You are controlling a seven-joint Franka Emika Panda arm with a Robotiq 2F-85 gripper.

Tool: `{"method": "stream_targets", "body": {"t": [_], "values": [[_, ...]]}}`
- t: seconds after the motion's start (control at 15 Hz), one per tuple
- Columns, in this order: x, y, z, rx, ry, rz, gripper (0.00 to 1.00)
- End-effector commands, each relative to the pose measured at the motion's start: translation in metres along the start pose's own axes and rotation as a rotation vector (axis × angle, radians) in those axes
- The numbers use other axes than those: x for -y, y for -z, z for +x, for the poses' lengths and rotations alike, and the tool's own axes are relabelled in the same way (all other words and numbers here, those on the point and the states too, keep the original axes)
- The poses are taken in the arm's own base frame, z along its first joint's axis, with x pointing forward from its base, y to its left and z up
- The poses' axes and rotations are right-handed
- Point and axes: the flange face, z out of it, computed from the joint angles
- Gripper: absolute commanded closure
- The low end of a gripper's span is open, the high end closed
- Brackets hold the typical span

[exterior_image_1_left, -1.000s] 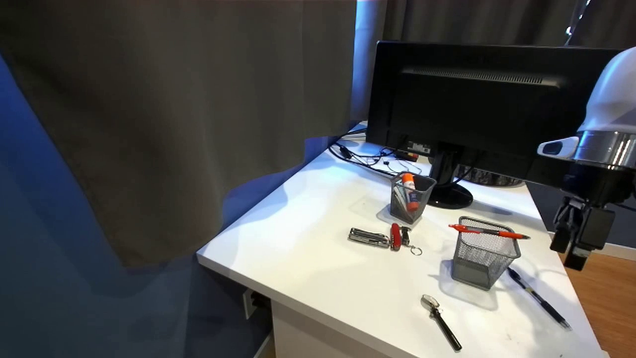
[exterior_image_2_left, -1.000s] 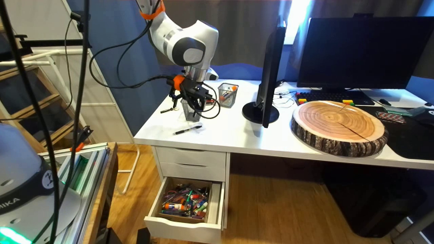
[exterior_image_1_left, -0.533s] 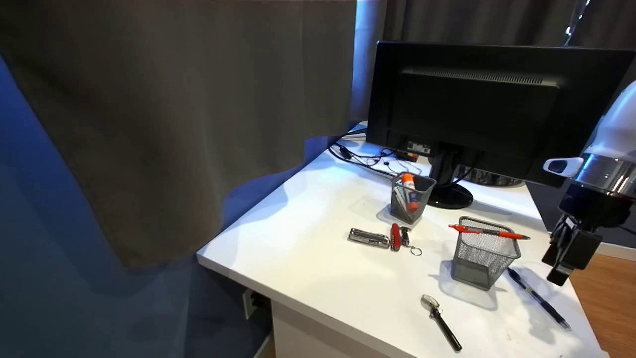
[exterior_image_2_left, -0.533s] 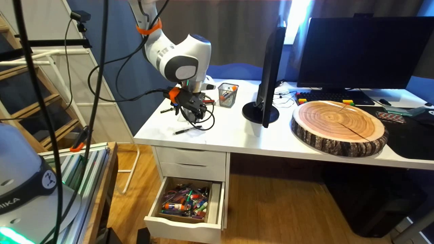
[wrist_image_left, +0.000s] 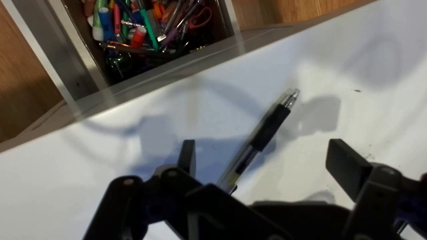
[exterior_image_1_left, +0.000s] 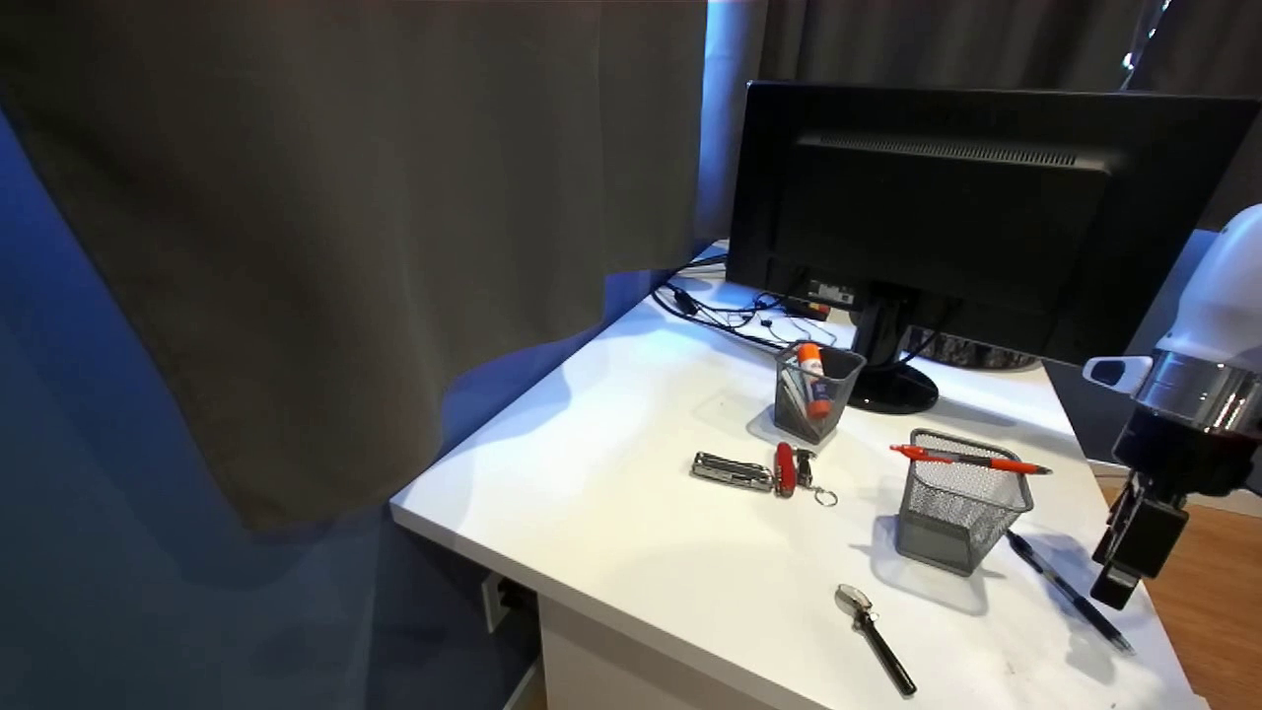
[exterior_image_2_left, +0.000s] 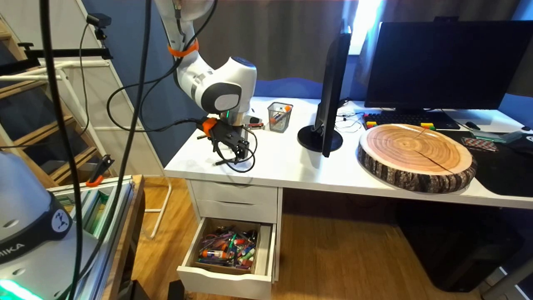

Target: Lift the orange and black pens, put them on the stationary holder, put the orange pen to the left and black pen to the right

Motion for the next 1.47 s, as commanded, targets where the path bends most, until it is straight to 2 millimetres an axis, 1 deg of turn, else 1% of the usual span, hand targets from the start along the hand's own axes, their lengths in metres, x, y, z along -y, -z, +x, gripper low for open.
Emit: {"method": "stream_targets", "body": {"t": [0.0, 0.27, 0.33, 0.4, 0.47, 0.53, 0.6, 0.67, 0.87, 1.13, 1.2, 1.27, 1.4], "values": [[0.001, -0.008, 0.006, 0.006, -0.016, -0.027, 0.00], [0.002, -0.011, 0.010, 0.026, -0.040, -0.053, 0.00], [0.003, -0.012, 0.011, 0.030, -0.048, -0.061, 0.04], [0.004, -0.014, 0.012, 0.031, -0.057, -0.061, 0.10], [0.007, -0.015, 0.013, 0.030, -0.063, -0.062, 0.23], [0.010, -0.017, 0.014, 0.029, -0.069, -0.061, 0.33], [0.013, -0.018, 0.015, 0.026, -0.072, -0.060, 0.35], [0.016, -0.020, 0.016, 0.025, -0.072, -0.060, 0.40], [0.022, -0.025, 0.014, 0.037, -0.087, -0.062, 0.64], [0.016, -0.023, 0.009, 0.055, -0.120, -0.086, 0.91], [0.014, -0.023, 0.008, 0.055, -0.126, -0.090, 0.95], [0.012, -0.022, 0.009, 0.056, -0.130, -0.095, 0.97], [0.013, -0.018, 0.008, 0.057, -0.124, -0.097, 0.96]]}}
